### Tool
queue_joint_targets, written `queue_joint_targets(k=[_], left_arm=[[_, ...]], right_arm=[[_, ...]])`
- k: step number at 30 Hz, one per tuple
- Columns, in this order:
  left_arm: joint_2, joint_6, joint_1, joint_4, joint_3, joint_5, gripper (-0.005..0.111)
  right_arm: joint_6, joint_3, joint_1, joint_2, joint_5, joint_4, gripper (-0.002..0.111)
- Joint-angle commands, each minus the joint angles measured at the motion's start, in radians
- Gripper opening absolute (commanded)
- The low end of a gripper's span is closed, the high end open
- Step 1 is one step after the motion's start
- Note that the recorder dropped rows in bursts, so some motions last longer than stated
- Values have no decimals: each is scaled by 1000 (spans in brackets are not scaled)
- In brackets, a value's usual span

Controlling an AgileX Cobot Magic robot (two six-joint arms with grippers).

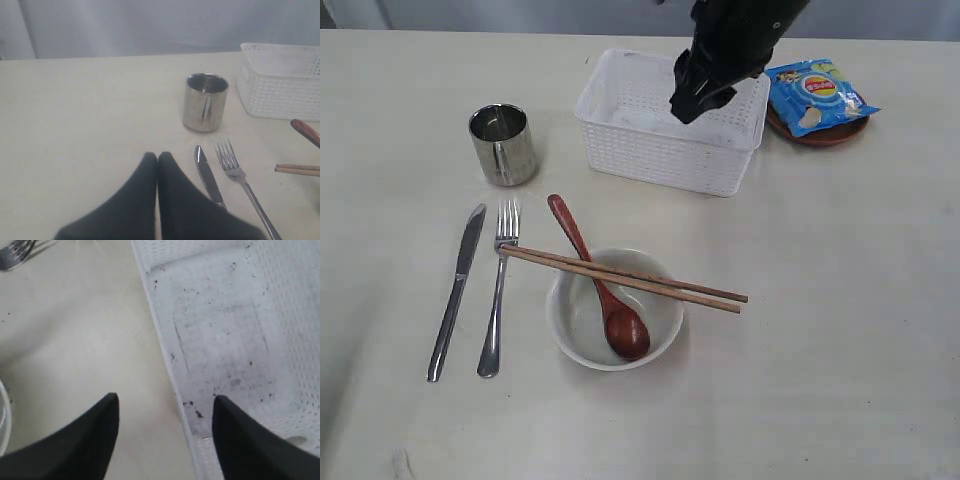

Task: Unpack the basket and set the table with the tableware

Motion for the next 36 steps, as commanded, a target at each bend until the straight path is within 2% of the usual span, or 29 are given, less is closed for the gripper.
queue_joint_targets(k=[1,6,8,11,13,14,24,26,28,29,33,36], left_arm=[[-3,-4,-5,8,3,-11,0],[-3,-4,-5,8,3,-11,0],[-3,-4,-5,8,3,-11,0],[-3,-4,-5,8,3,-11,0],[-3,-4,-5,8,3,-11,0],[-3,-4,-5,8,3,-11,0],[-3,-4,-5,8,3,-11,0],[-3,-4,-5,8,3,-11,0],[-3,-4,-5,8,3,-11,0],[-3,-4,-5,8,3,-11,0],[-3,-4,-5,8,3,-11,0],[-3,-4,-5,8,3,-11,0]], right_arm=[[-40,-10,-5,73,-72,7,60],[-71,-10,-5,143,-108,-6,55],[-73,-10,-5,168,-112,-13,49],[-73,-10,-5,196,-114,-34,26],[-88,-11,-5,198,-139,-34,3],[-100,-11,-5,196,-155,-34,0],[-97,-165,-13,39,-157,-37,-1],[-8,-208,-45,2,-159,-144,-1],[180,-227,-124,-7,-170,-267,-1],[313,-227,-200,0,-175,-318,-1],[510,-227,-424,77,-150,-319,-1],[562,-227,-534,158,-150,-287,-1]])
